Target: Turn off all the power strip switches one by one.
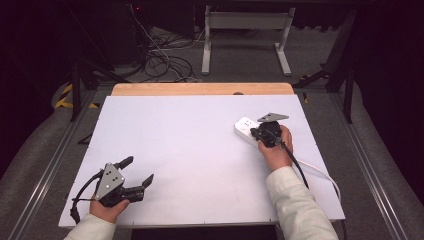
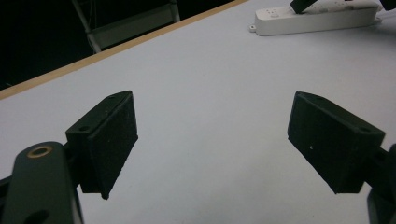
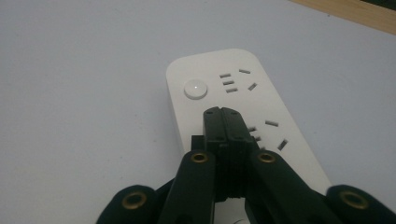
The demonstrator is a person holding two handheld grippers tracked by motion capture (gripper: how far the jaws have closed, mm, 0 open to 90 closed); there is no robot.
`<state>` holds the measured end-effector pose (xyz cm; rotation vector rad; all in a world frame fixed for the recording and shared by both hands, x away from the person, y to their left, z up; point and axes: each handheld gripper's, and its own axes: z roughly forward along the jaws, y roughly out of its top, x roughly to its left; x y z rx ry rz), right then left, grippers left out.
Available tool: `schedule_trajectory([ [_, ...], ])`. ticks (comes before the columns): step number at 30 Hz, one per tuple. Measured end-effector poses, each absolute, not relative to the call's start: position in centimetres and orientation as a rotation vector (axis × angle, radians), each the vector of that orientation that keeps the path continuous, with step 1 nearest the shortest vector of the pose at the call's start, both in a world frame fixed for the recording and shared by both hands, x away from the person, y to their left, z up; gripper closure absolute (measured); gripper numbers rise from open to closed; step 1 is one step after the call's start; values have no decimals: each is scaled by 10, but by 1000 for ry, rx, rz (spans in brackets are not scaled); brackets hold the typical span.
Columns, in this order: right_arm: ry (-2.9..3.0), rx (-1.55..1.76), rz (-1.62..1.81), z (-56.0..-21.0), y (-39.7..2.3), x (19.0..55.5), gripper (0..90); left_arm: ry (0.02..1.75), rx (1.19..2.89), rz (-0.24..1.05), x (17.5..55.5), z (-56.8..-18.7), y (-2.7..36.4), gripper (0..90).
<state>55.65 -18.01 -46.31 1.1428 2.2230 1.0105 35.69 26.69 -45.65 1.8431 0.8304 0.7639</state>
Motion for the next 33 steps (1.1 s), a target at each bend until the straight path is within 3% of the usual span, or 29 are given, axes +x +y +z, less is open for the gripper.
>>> schedule_trajectory([
  [33, 2216, 1150, 968, -463, -172, 554, 900, 827, 1848, 769, 356, -457, 267, 167],
])
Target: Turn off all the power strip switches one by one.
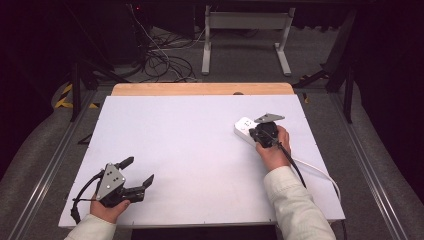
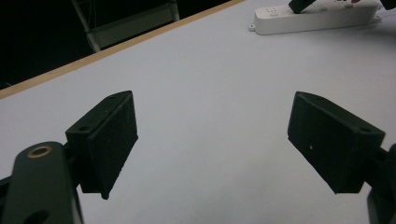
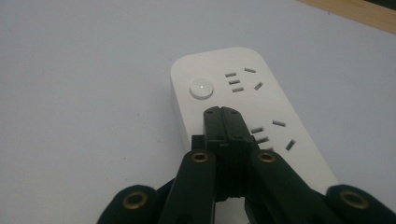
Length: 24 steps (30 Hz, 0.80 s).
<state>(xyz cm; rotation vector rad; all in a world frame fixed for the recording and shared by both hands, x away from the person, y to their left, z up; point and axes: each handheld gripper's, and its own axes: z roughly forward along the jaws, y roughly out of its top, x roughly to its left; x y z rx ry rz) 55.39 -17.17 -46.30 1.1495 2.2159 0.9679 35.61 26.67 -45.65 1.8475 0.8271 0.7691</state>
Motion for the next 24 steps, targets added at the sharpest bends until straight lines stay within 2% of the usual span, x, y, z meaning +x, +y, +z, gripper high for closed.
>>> schedule_trajectory([
  [8, 2199, 1158, 973, -464, -173, 553, 900, 828, 1841, 771, 356, -456, 268, 167],
  [15, 2114, 1151, 1151, -436, -182, 544, 900, 831, 1842, 763, 358, -456, 267, 167],
  [24, 2157, 1093, 1128, -433, -173, 551, 900, 831, 1838, 762, 357, -456, 267, 167],
])
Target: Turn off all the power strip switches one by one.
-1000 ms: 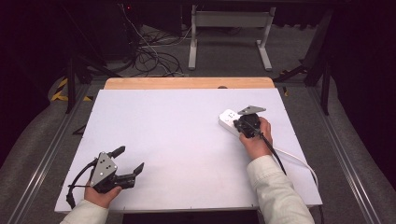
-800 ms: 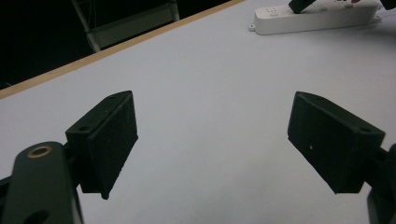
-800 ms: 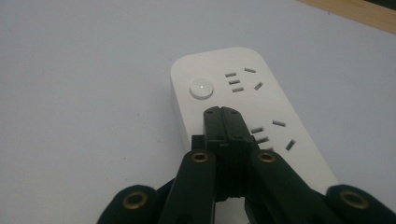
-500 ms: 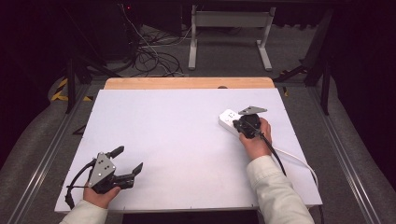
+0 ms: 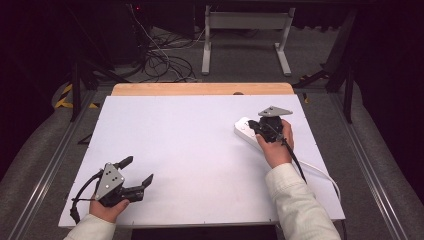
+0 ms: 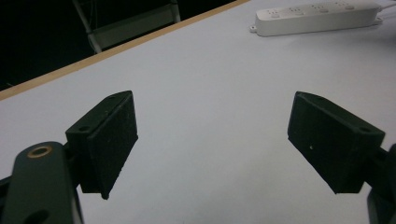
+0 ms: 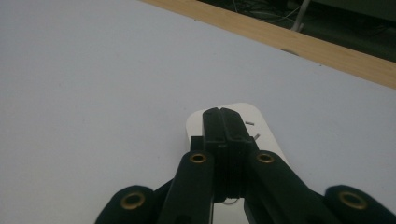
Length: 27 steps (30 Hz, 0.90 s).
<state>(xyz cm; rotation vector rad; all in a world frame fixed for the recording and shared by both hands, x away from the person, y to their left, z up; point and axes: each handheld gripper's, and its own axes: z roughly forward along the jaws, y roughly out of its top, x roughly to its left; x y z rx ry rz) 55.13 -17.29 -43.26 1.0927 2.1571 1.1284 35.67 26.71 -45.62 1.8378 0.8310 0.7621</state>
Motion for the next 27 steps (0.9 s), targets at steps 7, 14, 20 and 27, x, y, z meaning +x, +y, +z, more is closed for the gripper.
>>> schedule_trajectory([
  [7, 2256, 1062, 1086, -429, -159, 564, 900, 832, 1836, 766, 357, -456, 267, 167],
  [14, 2235, 1100, 1079, -437, -156, 577, 900, 832, 1837, 766, 357, -456, 268, 167],
  [20, 2277, 1127, 1043, -449, -154, 585, 900, 832, 1839, 766, 357, -456, 268, 167],
  [27, 2276, 1139, 1014, -455, -152, 588, 900, 833, 1838, 762, 358, -457, 268, 167],
])
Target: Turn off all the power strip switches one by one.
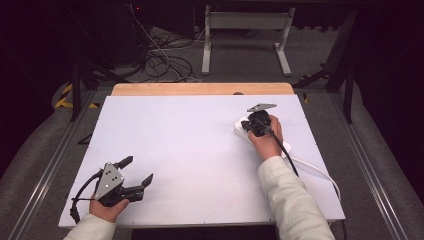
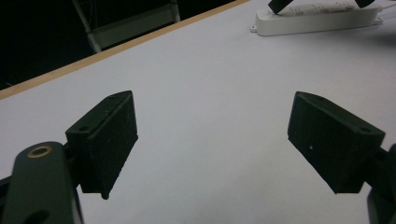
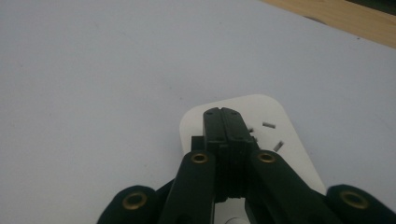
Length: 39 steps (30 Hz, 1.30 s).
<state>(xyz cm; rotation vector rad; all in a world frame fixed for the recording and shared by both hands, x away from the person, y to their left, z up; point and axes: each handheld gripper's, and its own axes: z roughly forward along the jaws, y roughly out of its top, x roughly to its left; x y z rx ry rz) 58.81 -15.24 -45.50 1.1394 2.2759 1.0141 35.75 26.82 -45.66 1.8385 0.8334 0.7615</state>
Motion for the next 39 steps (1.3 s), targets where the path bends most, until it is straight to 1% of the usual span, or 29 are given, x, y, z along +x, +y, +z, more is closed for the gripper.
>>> schedule_trajectory([
  [24, 2276, 1138, 990, -459, -150, 586, 900, 830, 1843, 764, 357, -457, 268, 167],
  [34, 2262, 1096, 925, -458, -144, 583, 900, 823, 1847, 769, 357, -456, 268, 167],
  [39, 2261, 1137, 938, -460, -145, 583, 900, 828, 1843, 762, 357, -457, 267, 167],
])
